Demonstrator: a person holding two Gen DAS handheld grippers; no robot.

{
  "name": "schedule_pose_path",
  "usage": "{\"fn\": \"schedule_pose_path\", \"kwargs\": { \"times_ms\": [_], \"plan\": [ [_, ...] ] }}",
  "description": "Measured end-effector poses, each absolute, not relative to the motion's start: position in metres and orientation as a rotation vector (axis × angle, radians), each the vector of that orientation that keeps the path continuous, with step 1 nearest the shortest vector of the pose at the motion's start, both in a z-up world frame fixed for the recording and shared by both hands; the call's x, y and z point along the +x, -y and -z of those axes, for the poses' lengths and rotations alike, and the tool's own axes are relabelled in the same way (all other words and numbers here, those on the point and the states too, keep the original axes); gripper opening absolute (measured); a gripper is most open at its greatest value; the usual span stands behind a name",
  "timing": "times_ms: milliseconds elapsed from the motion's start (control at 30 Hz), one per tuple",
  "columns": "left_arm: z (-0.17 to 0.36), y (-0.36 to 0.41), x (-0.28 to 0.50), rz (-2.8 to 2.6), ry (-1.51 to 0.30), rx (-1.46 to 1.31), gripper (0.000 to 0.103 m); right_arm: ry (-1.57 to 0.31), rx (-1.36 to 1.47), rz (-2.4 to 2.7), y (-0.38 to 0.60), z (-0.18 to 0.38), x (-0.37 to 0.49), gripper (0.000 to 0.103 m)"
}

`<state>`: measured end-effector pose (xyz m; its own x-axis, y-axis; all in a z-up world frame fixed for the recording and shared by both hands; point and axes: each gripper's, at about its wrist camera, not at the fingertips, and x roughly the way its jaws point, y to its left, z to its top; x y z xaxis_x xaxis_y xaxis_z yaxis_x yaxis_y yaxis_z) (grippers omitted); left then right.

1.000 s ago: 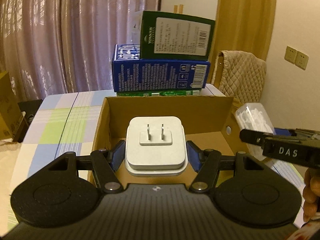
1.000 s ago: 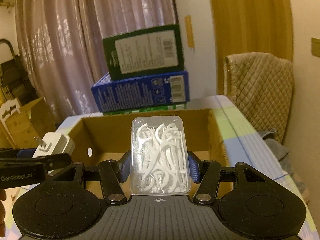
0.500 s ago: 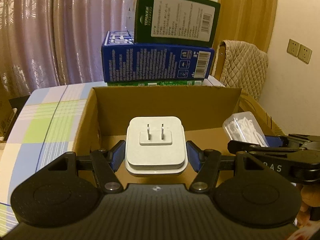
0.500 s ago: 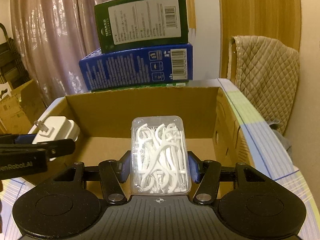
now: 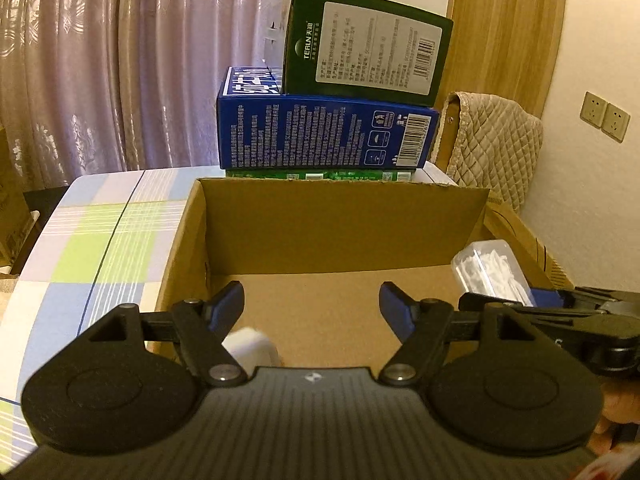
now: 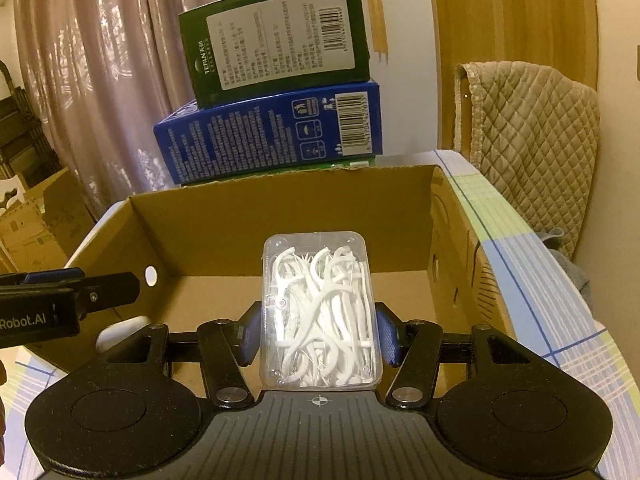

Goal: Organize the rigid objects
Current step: 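Carry both held items over the cardboard box and lower them inside, then open left gripper to drop the adapter while right opens to drop the floss box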

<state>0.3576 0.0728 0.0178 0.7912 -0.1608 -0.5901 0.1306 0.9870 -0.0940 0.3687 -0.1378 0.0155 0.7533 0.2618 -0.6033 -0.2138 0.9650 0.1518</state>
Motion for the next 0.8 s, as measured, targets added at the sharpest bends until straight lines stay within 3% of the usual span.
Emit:
{"fn": "schedule_pose_path", "kwargs": {
  "times_ms": [800],
  "plan": [
    [-0.022, -0.076, 0.352, 0.148, -0.627, -0.065, 0.07, -0.567, 0.114, -0.255, 0.147, -0.03, 0.363, 0.059]
  ]
}}
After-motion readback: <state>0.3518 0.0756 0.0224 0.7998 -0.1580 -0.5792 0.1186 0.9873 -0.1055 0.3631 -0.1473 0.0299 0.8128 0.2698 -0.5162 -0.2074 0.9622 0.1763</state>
